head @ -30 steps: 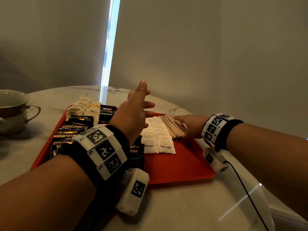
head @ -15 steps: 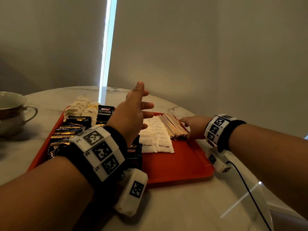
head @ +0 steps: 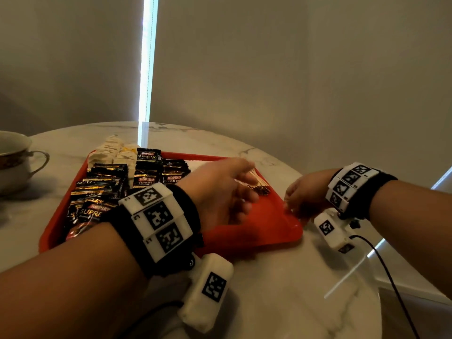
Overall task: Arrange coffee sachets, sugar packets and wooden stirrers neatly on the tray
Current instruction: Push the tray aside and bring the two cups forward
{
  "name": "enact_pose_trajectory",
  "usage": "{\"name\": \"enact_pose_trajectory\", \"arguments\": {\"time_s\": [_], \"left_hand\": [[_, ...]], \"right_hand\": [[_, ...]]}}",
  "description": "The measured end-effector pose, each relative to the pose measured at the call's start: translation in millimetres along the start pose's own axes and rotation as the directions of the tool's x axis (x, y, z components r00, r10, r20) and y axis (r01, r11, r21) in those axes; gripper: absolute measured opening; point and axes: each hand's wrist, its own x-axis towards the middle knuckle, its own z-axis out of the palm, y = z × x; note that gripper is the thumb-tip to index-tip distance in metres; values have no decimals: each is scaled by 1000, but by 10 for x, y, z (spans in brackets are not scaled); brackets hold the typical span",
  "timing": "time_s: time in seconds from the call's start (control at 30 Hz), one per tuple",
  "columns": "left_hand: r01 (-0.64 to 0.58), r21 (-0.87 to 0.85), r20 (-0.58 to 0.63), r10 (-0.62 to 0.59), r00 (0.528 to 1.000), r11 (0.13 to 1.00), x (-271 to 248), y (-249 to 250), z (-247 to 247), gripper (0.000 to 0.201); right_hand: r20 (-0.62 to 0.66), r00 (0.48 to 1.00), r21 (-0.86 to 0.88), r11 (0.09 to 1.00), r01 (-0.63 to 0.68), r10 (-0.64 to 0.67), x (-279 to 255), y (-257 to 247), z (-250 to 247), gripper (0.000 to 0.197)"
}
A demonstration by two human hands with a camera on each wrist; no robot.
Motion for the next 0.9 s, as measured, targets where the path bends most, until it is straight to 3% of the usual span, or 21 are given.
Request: {"name": "enact_pose_trajectory", "arguments": {"time_s": [0.07, 0.13, 0.23, 0.33, 0.47, 0.67, 0.8, 0.9], "left_hand": [[175, 77, 118, -183, 976, 982, -51, -85, 120, 35], [313, 134, 190, -334, 923, 940, -52, -202, 213, 41], [419, 201, 168, -453, 875, 885, 7, -345, 260, 59], [417, 214, 139, -450, 882, 884, 64, -366, 214, 62], [362, 235, 105, -394, 913, 902, 131, -275, 66, 49], [310, 155, 5, -314, 949, 938, 240, -83, -363, 66], [257, 81, -127, -246, 961, 963, 293, -24, -702, 63], [218, 30, -279, -201, 939, 975, 317, 13, -925, 52]], "right_hand": [[8, 999, -5, 999, 46, -46, -12, 85, 81, 12], [-34, 997, -10, 998, 69, -70, 19, 142, 150, 9], [-76, 994, -27, 997, 73, -75, 50, 188, 228, 9], [-109, 992, -29, 998, 61, -64, 46, 200, 235, 8], [-144, 989, 3, 1000, 20, -19, 43, 197, 188, 10], [-201, 980, 175, 984, 35, 1, 227, -40, 151, 16], [-259, 966, 220, 972, 81, -22, 457, -332, 156, 13], [-237, 971, 344, 932, 115, -32, 677, -571, 182, 8]]}}
